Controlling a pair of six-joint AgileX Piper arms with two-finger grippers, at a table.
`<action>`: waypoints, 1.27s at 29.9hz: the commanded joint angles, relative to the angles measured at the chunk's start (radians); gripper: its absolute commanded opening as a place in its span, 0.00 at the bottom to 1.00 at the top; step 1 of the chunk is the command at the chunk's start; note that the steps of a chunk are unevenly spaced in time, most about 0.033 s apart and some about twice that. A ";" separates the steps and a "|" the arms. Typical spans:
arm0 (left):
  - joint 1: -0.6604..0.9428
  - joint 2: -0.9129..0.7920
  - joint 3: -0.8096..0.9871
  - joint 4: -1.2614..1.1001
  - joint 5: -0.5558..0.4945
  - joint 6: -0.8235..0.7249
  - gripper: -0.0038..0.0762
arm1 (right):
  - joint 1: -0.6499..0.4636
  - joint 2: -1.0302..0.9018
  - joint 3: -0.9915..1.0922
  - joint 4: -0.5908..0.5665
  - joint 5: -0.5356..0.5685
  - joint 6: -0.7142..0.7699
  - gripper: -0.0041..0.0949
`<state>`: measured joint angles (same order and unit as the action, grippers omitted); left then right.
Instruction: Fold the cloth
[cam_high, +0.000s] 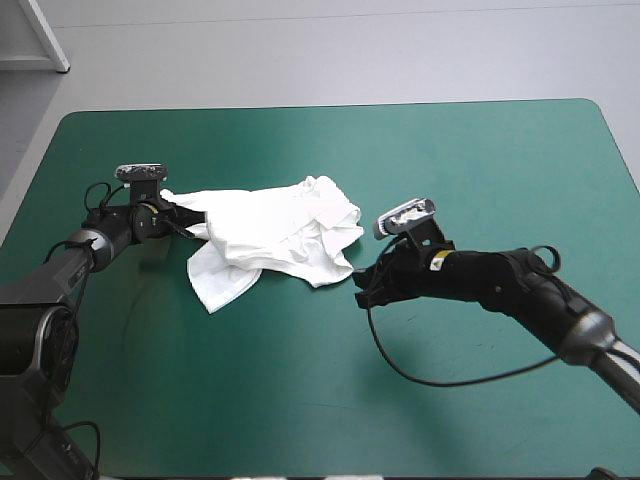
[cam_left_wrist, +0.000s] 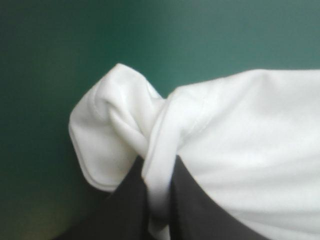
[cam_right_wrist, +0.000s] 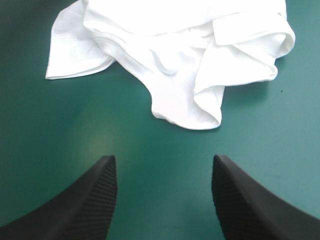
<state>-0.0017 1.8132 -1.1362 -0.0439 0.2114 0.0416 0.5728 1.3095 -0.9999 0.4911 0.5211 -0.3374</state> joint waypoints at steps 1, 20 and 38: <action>0.006 -0.044 -0.029 0.002 -0.051 0.022 0.08 | 0.005 0.096 -0.119 -0.011 -0.035 0.002 0.58; 0.006 -0.044 -0.029 -0.004 -0.059 0.022 0.08 | 0.061 0.502 -0.328 -0.133 -0.031 0.042 0.58; 0.006 -0.119 -0.070 -0.002 -0.062 0.029 0.08 | 0.061 0.437 -0.346 -0.263 -0.132 0.130 0.02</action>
<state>-0.0017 1.7990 -1.1504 -0.0439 0.2142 0.0673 0.6338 1.8560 -1.3013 0.2625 0.4361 -0.2281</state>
